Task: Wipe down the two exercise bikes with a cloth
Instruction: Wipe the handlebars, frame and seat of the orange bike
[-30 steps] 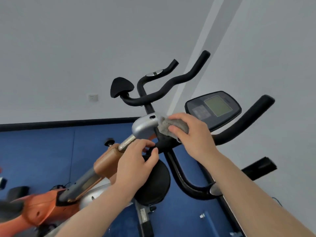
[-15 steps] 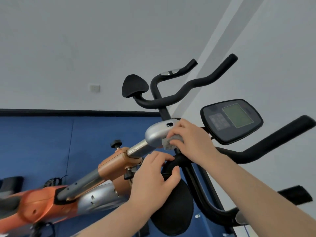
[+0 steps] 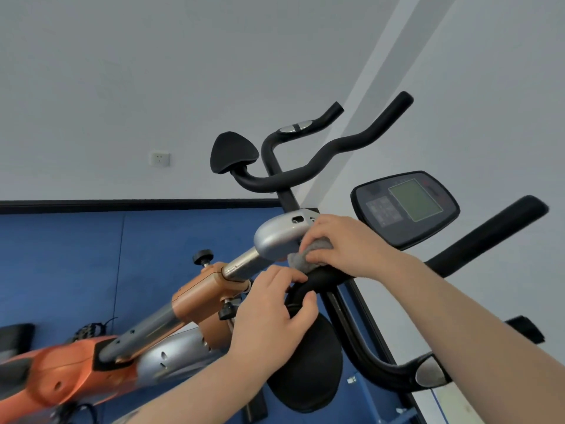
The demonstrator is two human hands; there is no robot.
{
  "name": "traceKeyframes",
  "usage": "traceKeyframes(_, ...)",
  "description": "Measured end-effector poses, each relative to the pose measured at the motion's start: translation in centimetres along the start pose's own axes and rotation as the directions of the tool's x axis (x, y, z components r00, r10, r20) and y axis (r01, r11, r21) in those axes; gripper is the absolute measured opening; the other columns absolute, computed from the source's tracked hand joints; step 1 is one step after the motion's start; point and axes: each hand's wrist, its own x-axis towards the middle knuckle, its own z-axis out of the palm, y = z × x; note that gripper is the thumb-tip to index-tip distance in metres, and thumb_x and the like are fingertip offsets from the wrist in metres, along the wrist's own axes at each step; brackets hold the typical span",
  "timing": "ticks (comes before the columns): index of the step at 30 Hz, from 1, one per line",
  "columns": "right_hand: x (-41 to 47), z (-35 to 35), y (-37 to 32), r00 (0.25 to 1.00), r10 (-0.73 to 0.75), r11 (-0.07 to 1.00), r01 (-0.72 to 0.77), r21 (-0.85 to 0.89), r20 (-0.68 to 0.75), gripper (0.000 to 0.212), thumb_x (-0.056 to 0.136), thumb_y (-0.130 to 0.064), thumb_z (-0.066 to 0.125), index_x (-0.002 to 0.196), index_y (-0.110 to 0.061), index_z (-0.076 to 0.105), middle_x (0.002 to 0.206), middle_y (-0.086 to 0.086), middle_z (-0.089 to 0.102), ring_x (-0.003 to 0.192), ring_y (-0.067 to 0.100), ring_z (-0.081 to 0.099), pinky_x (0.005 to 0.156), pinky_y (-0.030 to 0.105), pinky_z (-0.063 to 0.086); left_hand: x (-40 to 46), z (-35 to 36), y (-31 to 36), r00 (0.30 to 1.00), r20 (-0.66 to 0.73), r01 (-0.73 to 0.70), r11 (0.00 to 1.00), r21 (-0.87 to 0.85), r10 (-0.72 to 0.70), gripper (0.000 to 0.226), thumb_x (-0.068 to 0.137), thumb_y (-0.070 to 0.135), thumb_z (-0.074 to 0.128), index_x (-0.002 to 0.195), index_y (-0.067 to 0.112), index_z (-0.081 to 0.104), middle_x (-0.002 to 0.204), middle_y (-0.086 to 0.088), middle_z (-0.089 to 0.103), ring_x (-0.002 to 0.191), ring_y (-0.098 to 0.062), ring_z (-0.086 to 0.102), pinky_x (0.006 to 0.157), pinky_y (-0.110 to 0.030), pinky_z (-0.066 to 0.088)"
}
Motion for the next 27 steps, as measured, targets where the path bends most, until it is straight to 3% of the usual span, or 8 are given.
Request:
traceKeyframes(4, -0.4, 1.9, -0.7, 0.979, 0.023, 1.0, -0.024, -0.004, -0.204, 0.012, 0.089, -0.03, 0.065, 0.1, -0.033, 0.069, 0.104, -0.011, 0.052, 0.091, 0.006, 0.054, 0.079, 0.024, 0.042, -0.1, -0.1, 0.1, 1.0, 0.001, 0.006, 1.0, 0.005, -0.006, 0.034, 0.08, 0.06, 0.04, 0.104, 0.042, 0.056, 0.104, 0.029, 0.049, 0.104, 0.005, 0.049, 0.07, -0.007, 0.036)
traceKeyframes(8, -1.4, -0.1, 0.7, 1.0, -0.008, 0.999, 0.009, 0.041, -0.019, 0.012, 0.083, -0.031, 0.071, 0.089, -0.041, 0.07, 0.095, -0.017, 0.053, 0.09, 0.0, 0.052, 0.078, 0.025, 0.04, -0.1, -0.2, 0.1, 1.0, 0.013, 0.001, 1.0, 0.008, -0.001, 0.031, 0.081, 0.059, 0.043, 0.105, 0.043, 0.055, 0.107, 0.031, 0.046, 0.103, 0.006, 0.047, 0.073, -0.005, 0.035)
traceKeyframes(11, 0.3, 0.6, -0.5, 0.991, 0.015, 0.999, -0.021, -0.048, -0.133, 0.009, 0.086, -0.029, 0.068, 0.095, -0.032, 0.071, 0.099, -0.01, 0.053, 0.091, 0.011, 0.055, 0.08, 0.029, 0.044, -0.1, -0.2, 0.1, 1.0, 0.008, 0.003, 1.0, 0.01, -0.003, 0.026, 0.082, 0.056, 0.046, 0.103, 0.043, 0.056, 0.106, 0.031, 0.047, 0.1, 0.005, 0.049, 0.072, -0.007, 0.037)
traceKeyframes(13, 0.1, 1.6, -0.7, 0.977, 0.025, 0.999, -0.033, -0.037, -0.214, 0.009, 0.087, -0.029, 0.068, 0.096, -0.031, 0.07, 0.101, -0.01, 0.054, 0.089, 0.008, 0.054, 0.078, 0.025, 0.042, -0.1, -0.2, 0.1, 1.0, 0.005, 0.007, 1.0, 0.005, -0.007, 0.028, 0.082, 0.056, 0.045, 0.103, 0.042, 0.057, 0.106, 0.03, 0.047, 0.102, 0.004, 0.049, 0.074, -0.006, 0.036)
traceKeyframes(17, -1.0, 0.0, 1.1, 0.999, 0.022, 0.998, -0.019, 0.066, -0.038, 0.012, 0.082, -0.034, 0.071, 0.089, -0.043, 0.068, 0.094, -0.018, 0.056, 0.09, -0.002, 0.052, 0.078, 0.021, 0.038, -0.1, -0.1, 0.1, 1.0, 0.011, 0.006, 1.0, 0.002, -0.006, 0.027, 0.082, 0.055, 0.046, 0.103, 0.042, 0.056, 0.106, 0.03, 0.047, 0.102, 0.003, 0.049, 0.076, -0.003, 0.033)
traceKeyframes(22, 0.1, 1.5, -0.1, 0.976, 0.057, 0.997, -0.047, 0.055, -0.212, 0.01, 0.086, -0.033, 0.069, 0.096, -0.031, 0.069, 0.096, -0.01, 0.051, 0.087, 0.006, 0.051, 0.075, 0.024, 0.038, -0.2, -0.1, 0.0, 1.0, -0.006, 0.011, 1.0, -0.005, -0.011, 0.021, 0.082, 0.054, 0.048, 0.1, 0.046, 0.055, 0.105, 0.033, 0.048, 0.098, 0.007, 0.05, 0.068, -0.007, 0.035)
traceKeyframes(27, -0.7, -0.5, 1.1, 1.0, -0.012, 0.999, 0.012, 0.048, -0.002, 0.01, 0.082, -0.035, 0.072, 0.091, -0.04, 0.068, 0.1, -0.015, 0.058, 0.094, 0.003, 0.053, 0.085, 0.028, 0.041, -0.1, 0.0, 0.0, 1.0, -0.003, 0.009, 1.0, -0.004, -0.009, 0.021, 0.083, 0.05, 0.051, 0.101, 0.041, 0.057, 0.101, 0.028, 0.05, 0.097, 0.005, 0.05, 0.068, -0.009, 0.035)
